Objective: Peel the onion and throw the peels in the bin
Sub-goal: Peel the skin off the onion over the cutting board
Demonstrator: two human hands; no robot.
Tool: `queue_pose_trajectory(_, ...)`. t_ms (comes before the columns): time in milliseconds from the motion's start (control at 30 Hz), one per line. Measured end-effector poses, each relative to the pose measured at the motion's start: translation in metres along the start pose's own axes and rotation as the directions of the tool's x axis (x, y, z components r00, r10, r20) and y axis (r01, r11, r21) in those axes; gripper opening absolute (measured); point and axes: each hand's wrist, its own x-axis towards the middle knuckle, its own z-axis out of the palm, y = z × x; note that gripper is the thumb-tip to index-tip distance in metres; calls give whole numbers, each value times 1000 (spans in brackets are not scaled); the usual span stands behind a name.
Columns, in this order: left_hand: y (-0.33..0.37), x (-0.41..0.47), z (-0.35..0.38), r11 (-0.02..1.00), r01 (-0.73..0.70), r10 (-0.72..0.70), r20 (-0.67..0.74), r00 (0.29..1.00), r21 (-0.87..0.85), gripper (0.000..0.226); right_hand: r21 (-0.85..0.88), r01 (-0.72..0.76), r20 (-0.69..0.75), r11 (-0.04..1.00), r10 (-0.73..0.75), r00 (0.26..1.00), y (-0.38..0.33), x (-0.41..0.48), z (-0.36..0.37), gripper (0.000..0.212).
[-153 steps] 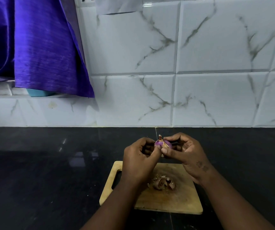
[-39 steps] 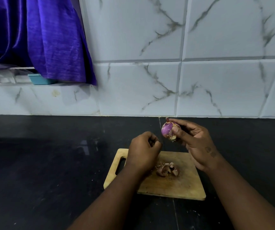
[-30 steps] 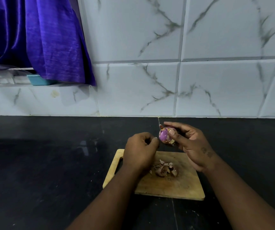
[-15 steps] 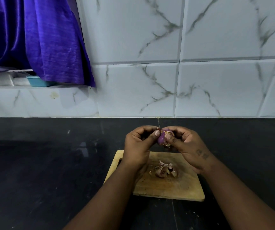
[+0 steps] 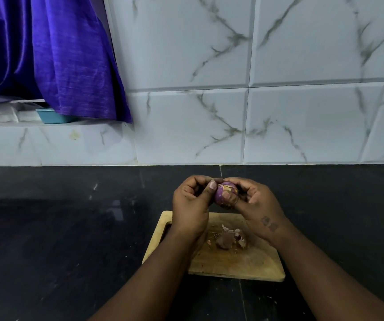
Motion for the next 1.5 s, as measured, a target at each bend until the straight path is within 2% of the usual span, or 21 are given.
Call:
queue_pose_trajectory(100, 3, -2, 5, 993, 64, -70, -64, 995, -99, 19, -118, 80, -33, 990, -85, 996, 2, -1, 4, 30)
queue_pose_trajectory(200, 5, -3, 10, 972, 135, -159, -117, 980, -192, 15, -255, 138, -74, 957, -162, 984, 4, -3, 6, 29)
queue_pose_trajectory(367, 8, -5, 14, 896, 245, -322, -162, 933, -371, 15, -554, 181, -80, 813, -268, 960, 5, -2, 10, 32)
queue_pose_trajectory(467, 13, -3, 11, 855, 284, -398, -199, 895, -435, 11, -641, 294, 28, 709, -360, 932, 2, -4, 14, 34)
queue_pose_trajectory(533, 14, 2, 5, 850, 279, -412, -234, 881, -447, 8, -617, 369, 109, 695, -389, 915, 4, -6, 18, 34)
queue_pose_trajectory(567, 15, 4, 2, 864, 274, -392, -224, 892, -422, 7, -594, 349, 87, 725, -373, 924, 5, -6, 17, 35)
queue_pose_trajectory(667, 11, 2, 2, 912, 253, -315, -157, 936, -322, 10, -452, 160, -69, 877, -214, 974, 11, -2, 3, 38)
queue_pose_trajectory(767, 2, 0, 3, 964, 220, -241, -137, 961, -152, 15, -247, 55, -104, 967, -83, 991, 13, 1, -13, 37)
queue_pose_trajectory(900, -2, -1, 2, 992, 110, -102, -125, 987, 62, 24, -79, 31, -154, 996, -43, 987, 10, 7, -24, 42)
queue_pose_trajectory(1033, -3, -2, 1, 968, 2, -3, 3, 1000, 253, 20, 69, -17, -95, 997, 24, 995, 11, 8, -22, 37)
queue_pose_trajectory(1133, -4, -1, -1, 977, -11, 9, 9, 1000, 213, 4, 86, -39, -73, 996, 45, 996, 13, 9, -23, 33)
queue_pose_trajectory(1200, -2, -1, -1, 982, -12, 13, -9, 1000, 191, 10, 83, -47, -68, 995, 53, 996, 14, 9, -23, 33)
queue_pose_trajectory(1367, -5, -2, -3, 918, -117, 111, 38, 993, 380, 16, 13, -33, -51, 999, 34, 998, 13, 8, -22, 34)
queue_pose_trajectory(1500, -5, 0, -3, 936, -84, 81, 24, 996, 342, 12, -5, -11, -41, 1000, 11, 999, 11, 6, -23, 38)
